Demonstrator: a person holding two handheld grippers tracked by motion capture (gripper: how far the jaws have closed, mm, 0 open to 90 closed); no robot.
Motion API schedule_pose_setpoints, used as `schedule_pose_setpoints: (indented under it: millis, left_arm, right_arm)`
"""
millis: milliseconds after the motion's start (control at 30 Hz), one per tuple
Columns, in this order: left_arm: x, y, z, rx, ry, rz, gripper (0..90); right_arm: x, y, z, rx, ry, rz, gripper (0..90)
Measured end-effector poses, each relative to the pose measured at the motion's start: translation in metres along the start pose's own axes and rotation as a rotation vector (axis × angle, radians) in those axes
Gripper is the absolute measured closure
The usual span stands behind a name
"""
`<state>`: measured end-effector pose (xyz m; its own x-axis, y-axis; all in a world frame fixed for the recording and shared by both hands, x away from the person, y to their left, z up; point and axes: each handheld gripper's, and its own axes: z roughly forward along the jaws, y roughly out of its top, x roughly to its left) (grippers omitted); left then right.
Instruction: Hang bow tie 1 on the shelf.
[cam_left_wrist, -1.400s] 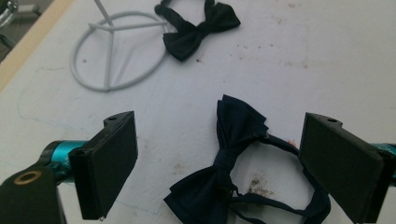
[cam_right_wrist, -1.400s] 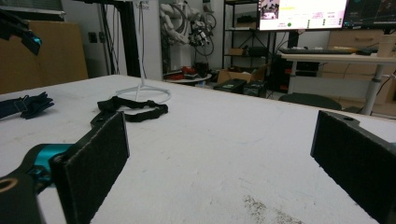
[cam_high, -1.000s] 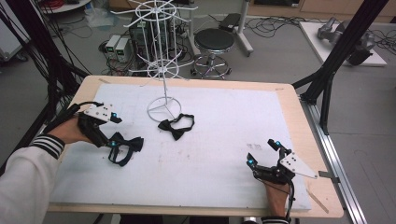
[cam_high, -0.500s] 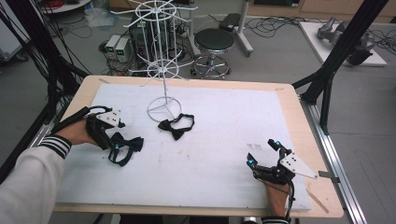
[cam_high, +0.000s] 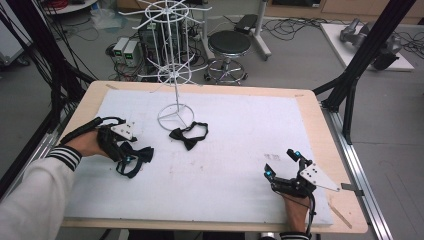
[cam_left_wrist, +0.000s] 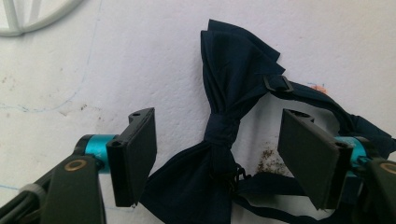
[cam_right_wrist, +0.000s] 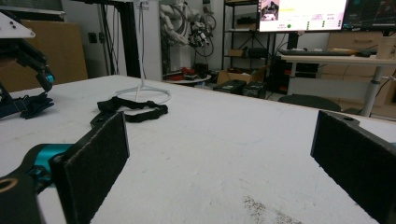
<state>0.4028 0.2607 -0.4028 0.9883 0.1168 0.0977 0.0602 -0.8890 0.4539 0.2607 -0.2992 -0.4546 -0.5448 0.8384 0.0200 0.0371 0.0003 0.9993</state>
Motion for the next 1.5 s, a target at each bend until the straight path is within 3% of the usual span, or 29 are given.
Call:
schedule_pose_setpoints:
  millis: [167, 400, 533, 700, 867, 1033, 1233, 1333, 1367, 1500]
  left_arm:
    - [0.0, 0.004, 0.002, 0.023, 0.003, 0.024, 34.4]
    - [0.0, 0.006, 0.005, 0.02, -0.01, 0.017, 40.4]
    - [0.0, 0.006, 0.004, 0.05, -0.005, 0.031, 44.9]
    - [0.0, 0.006, 0.006, 0.052, -0.009, 0.011, 48.7]
    - [0.0, 0.007, 0.008, 0.075, -0.002, 0.018, 53.1]
    - [0.0, 0.008, 0.009, 0.09, -0.019, 0.03, 59.2]
    - [-0.001, 0.009, 0.011, 0.111, -0.022, 0.012, 72.4]
    - [-0.002, 0.009, 0.01, 0.115, -0.028, -0.002, 73.3]
    - [0.0, 0.009, 0.01, 0.129, -0.034, 0.019, 73.6]
    - [-0.002, 0.01, 0.01, 0.131, -0.027, 0.011, 73.9]
  right_arm:
    - [0.0, 0.0, 0.0, 0.0, -0.001, 0.001, 3.6]
    - [0.0, 0.0, 0.0, 0.0, 0.0, -0.001, 3.6]
    - [0.0, 0.0, 0.0, 0.0, -0.001, 0.0, 3.6]
    - [0.0, 0.0, 0.0, 0.002, -0.001, 0.002, 3.6]
    - [0.0, 0.0, 0.0, 0.002, -0.001, 0.002, 3.6]
    - [0.0, 0.0, 0.0, 0.003, -0.001, 0.003, 3.6]
    - [0.0, 0.0, 0.0, 0.002, -0.001, 0.005, 3.6]
    - [0.0, 0.0, 0.0, 0.002, -0.001, 0.005, 3.6]
    - [0.0, 0.0, 0.0, 0.002, -0.001, 0.005, 3.6]
    - [0.0, 0.0, 0.0, 0.002, -0.001, 0.006, 3.5]
